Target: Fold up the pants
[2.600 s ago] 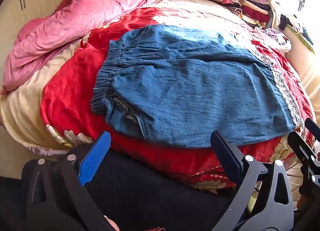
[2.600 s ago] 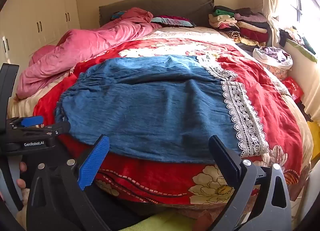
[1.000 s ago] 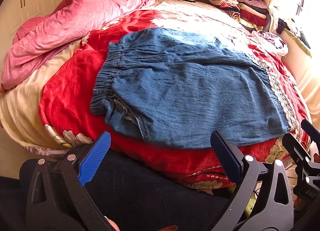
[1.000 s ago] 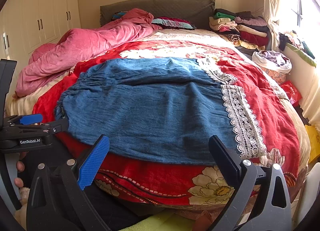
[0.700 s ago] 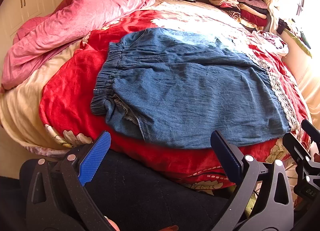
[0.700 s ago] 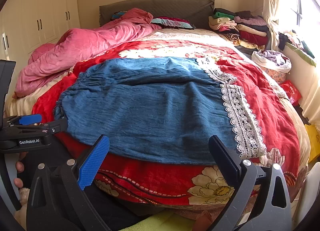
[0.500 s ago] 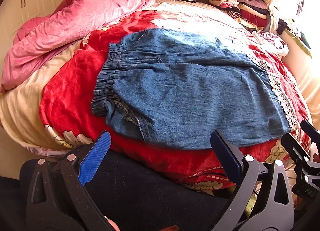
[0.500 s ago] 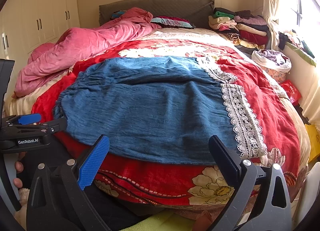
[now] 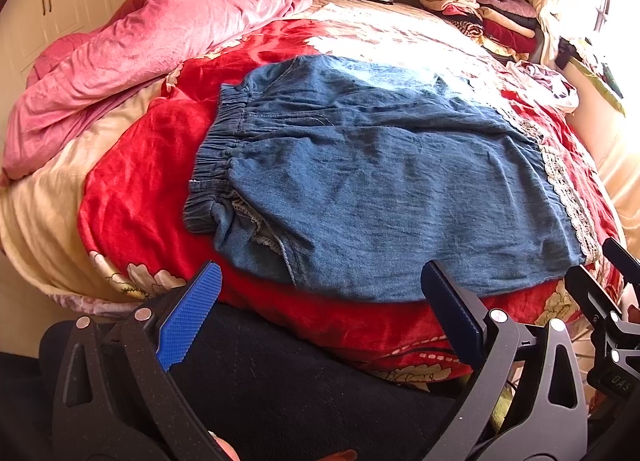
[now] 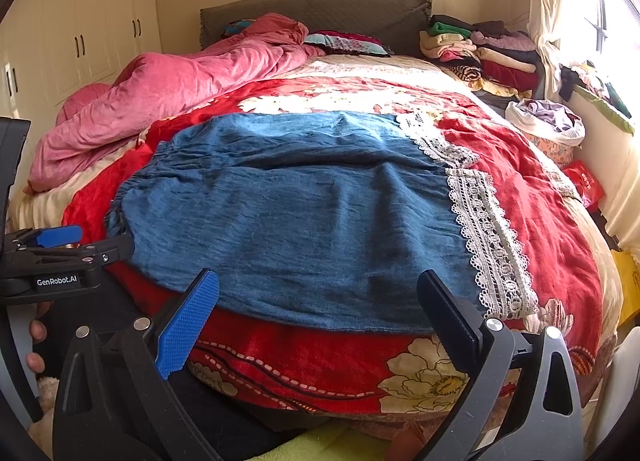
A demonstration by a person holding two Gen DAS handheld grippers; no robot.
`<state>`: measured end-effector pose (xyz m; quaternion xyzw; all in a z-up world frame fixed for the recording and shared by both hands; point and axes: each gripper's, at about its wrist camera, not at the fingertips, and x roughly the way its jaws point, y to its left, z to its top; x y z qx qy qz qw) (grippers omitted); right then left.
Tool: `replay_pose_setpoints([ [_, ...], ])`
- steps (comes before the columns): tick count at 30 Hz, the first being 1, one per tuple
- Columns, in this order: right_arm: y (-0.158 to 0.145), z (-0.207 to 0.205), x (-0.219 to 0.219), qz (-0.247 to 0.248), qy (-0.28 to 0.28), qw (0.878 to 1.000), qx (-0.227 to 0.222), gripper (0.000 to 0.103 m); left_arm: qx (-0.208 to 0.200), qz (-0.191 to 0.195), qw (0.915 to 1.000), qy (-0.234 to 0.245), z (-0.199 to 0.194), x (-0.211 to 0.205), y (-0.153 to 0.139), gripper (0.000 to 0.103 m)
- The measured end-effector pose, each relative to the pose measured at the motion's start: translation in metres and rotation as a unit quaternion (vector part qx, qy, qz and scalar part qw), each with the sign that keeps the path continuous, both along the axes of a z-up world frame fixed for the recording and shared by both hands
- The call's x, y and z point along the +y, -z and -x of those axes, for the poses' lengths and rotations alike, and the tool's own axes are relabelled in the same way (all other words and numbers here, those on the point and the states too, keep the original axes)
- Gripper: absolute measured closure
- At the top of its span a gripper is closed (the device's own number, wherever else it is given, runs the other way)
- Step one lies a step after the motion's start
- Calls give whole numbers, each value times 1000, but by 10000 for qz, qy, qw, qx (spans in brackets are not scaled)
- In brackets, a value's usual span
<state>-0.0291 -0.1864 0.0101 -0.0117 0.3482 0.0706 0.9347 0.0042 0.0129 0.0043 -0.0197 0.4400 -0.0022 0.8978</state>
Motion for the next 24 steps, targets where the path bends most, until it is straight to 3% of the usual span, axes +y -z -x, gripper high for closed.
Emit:
replay_pose_setpoints([
  [24,1,-83,23,115,-337,9993,101,4,149,126,9994,-284,-53,41,9,9],
])
